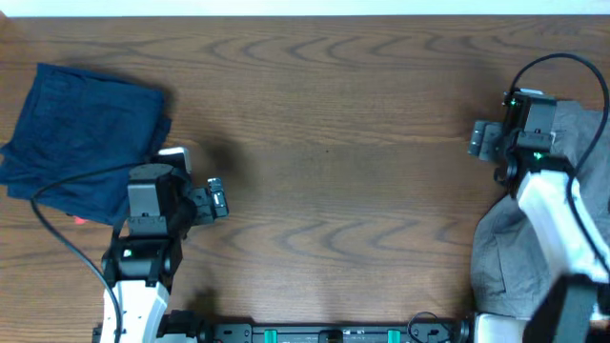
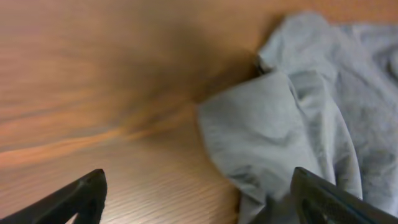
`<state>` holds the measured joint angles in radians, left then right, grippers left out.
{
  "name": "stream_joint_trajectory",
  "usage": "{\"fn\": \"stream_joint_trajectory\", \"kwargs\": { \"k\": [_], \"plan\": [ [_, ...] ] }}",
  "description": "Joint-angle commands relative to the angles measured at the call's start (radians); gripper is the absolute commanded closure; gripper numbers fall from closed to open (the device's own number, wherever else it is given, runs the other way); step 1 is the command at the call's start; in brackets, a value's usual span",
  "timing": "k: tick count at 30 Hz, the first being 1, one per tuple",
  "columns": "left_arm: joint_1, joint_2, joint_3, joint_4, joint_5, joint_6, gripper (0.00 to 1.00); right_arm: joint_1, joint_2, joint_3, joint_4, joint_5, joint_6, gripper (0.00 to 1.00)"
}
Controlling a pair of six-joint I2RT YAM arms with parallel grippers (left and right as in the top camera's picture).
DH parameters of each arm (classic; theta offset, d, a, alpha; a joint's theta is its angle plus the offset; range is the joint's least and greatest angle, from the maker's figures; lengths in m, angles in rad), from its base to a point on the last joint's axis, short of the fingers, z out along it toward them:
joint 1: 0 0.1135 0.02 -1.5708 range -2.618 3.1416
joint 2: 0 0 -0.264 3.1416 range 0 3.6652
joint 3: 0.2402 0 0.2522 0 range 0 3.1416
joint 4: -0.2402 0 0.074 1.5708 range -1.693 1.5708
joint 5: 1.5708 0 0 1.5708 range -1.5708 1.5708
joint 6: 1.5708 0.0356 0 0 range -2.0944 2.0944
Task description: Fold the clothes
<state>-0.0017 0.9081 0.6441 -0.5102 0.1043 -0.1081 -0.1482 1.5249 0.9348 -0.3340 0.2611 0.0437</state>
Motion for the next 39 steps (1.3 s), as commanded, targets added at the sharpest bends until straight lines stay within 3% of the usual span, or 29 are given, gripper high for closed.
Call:
{"fn": "stream_joint_trajectory", "kwargs": {
  "k": [1,6,9,11,14,21,27,28,29,32,39],
  "plan": [
    [0.003,0.029,0.021,0.002,0.016,-0.006,0.02,-0.061,0.117,0.01,0.034,0.061,0.023,0.12],
    [0.003,0.05,0.021,0.002,0.016,-0.006,0.02,-0.112,0.24,0.01,0.11,0.065,0.03,0.18],
    [0.003,0.051,0.021,0.002,0.016,-0.006,0.02,-0.131,0.293,0.01,0.141,0.065,0.031,0.32],
    [0.003,0.051,0.021,0.002,0.016,-0.006,0.02,-0.137,0.314,0.01,0.159,0.064,0.045,0.5],
    [0.003,0.051,0.021,0.002,0.016,-0.006,0.02,-0.136,0.321,0.01,0.196,0.059,0.097,0.99],
    [0.003,0.051,0.021,0.002,0.016,-0.006,0.02,-0.134,0.291,0.105,0.478,-0.154,0.282,0.99],
    [0.003,0.051,0.021,0.002,0.016,-0.006,0.02,-0.132,0.288,0.351,0.52,-0.199,0.407,0.99],
    [0.003,0.051,0.021,0.002,0.016,-0.006,0.02,-0.132,0.288,0.389,0.501,-0.203,0.403,0.96],
    [0.003,0.051,0.021,0.002,0.016,-0.006,0.02,-0.132,0.288,0.42,0.473,-0.21,0.392,0.78],
    [0.003,0.051,0.021,0.002,0.016,-0.006,0.02,-0.132,0.285,0.477,0.331,-0.243,0.308,0.04],
    [0.003,0.051,0.021,0.002,0.016,-0.006,0.02,-0.131,0.254,0.484,-0.222,-0.303,0.215,0.01]
  ]
}}
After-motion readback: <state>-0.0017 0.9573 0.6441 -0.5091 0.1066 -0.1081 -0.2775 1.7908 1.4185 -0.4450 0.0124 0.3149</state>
